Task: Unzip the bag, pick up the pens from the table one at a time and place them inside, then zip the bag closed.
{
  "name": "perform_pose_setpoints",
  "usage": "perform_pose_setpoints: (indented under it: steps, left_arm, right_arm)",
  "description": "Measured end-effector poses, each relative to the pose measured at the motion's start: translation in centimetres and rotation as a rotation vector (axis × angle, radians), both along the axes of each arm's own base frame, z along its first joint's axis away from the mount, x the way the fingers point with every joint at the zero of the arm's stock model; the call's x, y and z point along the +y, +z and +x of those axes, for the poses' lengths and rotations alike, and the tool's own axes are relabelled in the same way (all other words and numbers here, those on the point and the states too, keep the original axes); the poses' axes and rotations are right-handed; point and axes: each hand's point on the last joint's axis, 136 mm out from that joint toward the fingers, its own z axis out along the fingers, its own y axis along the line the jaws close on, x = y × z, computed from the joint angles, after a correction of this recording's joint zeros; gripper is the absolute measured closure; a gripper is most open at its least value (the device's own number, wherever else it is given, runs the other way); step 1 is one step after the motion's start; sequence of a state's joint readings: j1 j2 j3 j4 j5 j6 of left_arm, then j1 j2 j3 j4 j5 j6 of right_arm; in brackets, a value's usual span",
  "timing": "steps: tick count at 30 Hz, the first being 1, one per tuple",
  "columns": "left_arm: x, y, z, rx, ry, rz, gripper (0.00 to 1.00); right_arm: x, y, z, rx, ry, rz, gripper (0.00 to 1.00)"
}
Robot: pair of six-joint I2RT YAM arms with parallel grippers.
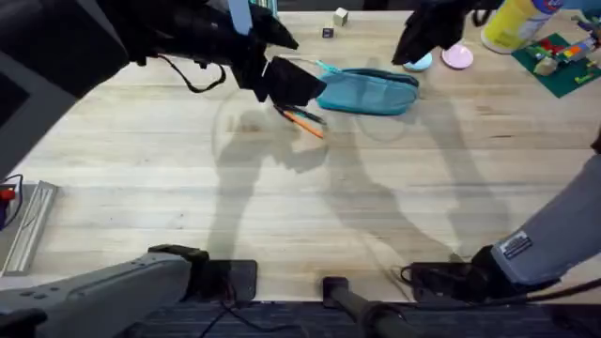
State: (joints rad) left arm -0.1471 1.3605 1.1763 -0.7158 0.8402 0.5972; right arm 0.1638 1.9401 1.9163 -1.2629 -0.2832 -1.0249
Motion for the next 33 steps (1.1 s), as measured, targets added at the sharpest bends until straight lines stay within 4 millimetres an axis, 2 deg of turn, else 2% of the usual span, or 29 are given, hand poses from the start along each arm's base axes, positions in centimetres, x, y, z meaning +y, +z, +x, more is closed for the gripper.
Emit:
perform_pose_setpoints:
  steps: [6, 13, 20, 27, 33]
  left_arm:
    - [0.0, 0.0, 0.0, 0.0, 0.0, 0.0, 0.007]
    - [0.0, 0.0, 0.0, 0.0, 0.0, 0.0, 0.008]
    - [0.0, 0.0, 0.0, 0.0, 0.0, 0.0, 0.008]
    - [0.0, 0.0, 0.0, 0.0, 0.0, 0.0, 0.007]
    - [0.0, 0.0, 0.0, 0.0, 0.0, 0.0, 0.007]
  right_arm:
    - [2.1, -1.6, -0.4, -0.005, 0.164, -0.034, 0.971]
    - [1.8, -4.0, 0.0, 0.03, 0.202, -0.077, 0.971]
    - [1.9, -4.1, 1.1, -0.014, 0.205, -0.08, 0.969]
    - [1.9, -4.1, 1.4, -0.022, 0.205, -0.082, 0.971]
    - [2.0, -5.6, 1.4, 0.013, 0.207, -0.086, 0.969]
